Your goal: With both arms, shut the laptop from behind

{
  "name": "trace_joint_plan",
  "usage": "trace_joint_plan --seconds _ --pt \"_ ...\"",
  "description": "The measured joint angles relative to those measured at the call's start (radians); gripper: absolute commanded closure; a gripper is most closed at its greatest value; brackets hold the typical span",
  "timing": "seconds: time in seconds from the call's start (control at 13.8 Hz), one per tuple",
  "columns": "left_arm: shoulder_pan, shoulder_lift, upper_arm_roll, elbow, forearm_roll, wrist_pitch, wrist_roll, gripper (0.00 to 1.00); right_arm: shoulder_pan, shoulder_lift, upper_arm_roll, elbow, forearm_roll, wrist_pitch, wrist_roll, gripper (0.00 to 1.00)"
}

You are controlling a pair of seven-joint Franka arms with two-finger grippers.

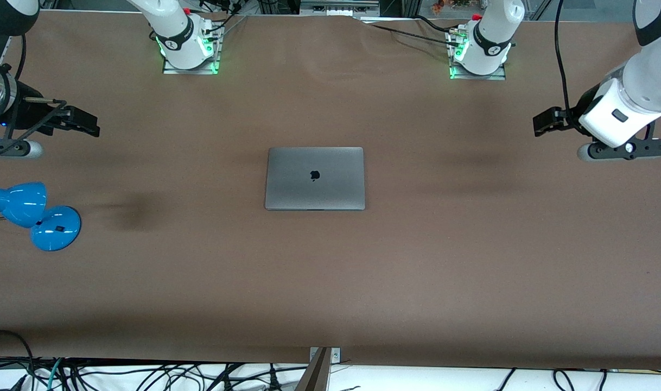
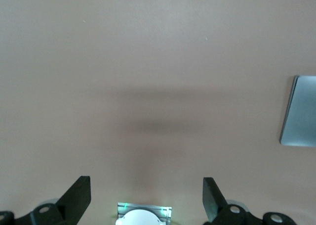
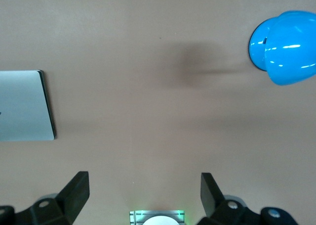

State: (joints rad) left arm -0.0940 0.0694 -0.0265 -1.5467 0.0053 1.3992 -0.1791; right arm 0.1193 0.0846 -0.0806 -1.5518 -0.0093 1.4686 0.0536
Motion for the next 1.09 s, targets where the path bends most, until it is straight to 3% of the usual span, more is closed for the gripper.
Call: trace_joint_plan --seconds 0.29,1.09 --pt "-0.079 -0.078 0.102 -0.1 -0.009 0.037 0.039 0.0 0.0 0.0 0.002 -0.006 0.0 0.001 0.0 0.0" --pt "-0.083 -0.095 0.107 -0.123 -0.009 0.054 0.043 0.0 -0.002 0.0 0.023 -0.007 -0.005 0.001 0.002 0.0"
